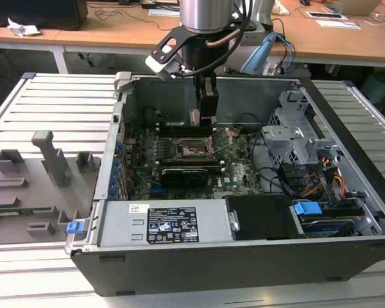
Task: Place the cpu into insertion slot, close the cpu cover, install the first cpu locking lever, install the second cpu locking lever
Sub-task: 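Place the cpu into insertion slot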
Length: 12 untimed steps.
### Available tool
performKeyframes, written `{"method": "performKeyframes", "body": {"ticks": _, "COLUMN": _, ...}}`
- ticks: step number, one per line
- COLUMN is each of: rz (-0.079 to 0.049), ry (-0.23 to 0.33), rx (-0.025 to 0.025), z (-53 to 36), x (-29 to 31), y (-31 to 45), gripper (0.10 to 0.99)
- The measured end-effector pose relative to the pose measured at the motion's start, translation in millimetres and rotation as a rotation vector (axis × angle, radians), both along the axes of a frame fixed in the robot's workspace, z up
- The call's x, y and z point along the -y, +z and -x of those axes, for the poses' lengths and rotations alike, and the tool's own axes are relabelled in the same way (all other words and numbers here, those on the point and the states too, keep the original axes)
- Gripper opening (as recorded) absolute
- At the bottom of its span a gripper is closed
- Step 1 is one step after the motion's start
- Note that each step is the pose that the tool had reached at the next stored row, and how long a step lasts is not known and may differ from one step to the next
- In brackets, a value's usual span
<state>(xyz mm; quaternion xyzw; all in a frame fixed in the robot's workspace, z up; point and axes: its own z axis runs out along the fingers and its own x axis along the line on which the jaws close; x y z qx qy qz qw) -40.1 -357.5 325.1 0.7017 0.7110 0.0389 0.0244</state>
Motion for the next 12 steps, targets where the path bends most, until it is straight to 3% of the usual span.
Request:
{"method": "performKeyframes", "body": {"ticks": 7, "rz": 0.0, "ry": 0.002, "rx": -0.0001, "z": 0.5, "x": -4.3, "y": -15.8, "gripper": 0.533}}
{"method": "performKeyframes", "body": {"ticks": 12, "rz": 0.0, "ry": 0.016, "rx": 0.0002, "z": 0.5, "x": -12.7, "y": -30.6, "gripper": 0.533}}
